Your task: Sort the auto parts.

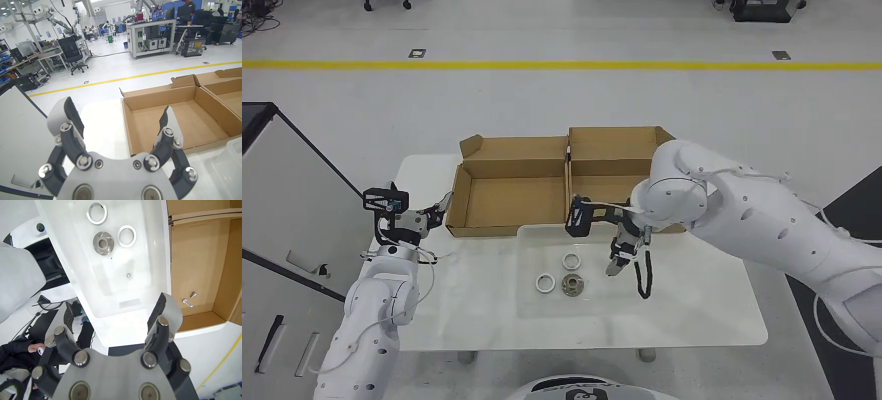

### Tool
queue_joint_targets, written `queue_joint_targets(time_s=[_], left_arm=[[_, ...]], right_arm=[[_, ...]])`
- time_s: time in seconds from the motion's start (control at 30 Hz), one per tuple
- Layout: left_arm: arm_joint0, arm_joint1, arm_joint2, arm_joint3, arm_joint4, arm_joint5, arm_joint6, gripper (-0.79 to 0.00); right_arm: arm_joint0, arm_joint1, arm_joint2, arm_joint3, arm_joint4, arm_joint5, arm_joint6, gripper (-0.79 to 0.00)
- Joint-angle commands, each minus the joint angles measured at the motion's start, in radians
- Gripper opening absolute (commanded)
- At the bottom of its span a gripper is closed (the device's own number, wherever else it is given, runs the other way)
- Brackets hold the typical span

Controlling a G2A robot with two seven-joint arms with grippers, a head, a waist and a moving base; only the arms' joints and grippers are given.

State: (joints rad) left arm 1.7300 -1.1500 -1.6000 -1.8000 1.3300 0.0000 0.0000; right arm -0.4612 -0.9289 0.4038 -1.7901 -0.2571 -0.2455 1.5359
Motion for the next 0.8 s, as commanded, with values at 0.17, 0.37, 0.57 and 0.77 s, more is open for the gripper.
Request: queue_joint_targets(time_s=[0.17,0.37,0.57,0.77], left_arm=[[0.000,0.000,0.000,0.000,0.000,0.000,0.000,0.000],[0.000,0.000,0.000,0.000,0.000,0.000,0.000,0.000],[0.000,0.000,0.000,0.000,0.000,0.000,0.000,0.000],[0.000,0.000,0.000,0.000,0.000,0.000,0.000,0.000]], right_arm=[[-0.029,-0.002,-0.017,0.037,-0.031,-0.019,-0.026,0.000],[-0.046,-0.021,-0.039,0.114,-0.038,-0.066,-0.064,0.000],[-0.055,-0.042,-0.058,0.173,-0.046,-0.082,-0.087,0.000],[-0.065,-0.067,-0.086,0.214,-0.059,-0.094,-0.091,-0.108]])
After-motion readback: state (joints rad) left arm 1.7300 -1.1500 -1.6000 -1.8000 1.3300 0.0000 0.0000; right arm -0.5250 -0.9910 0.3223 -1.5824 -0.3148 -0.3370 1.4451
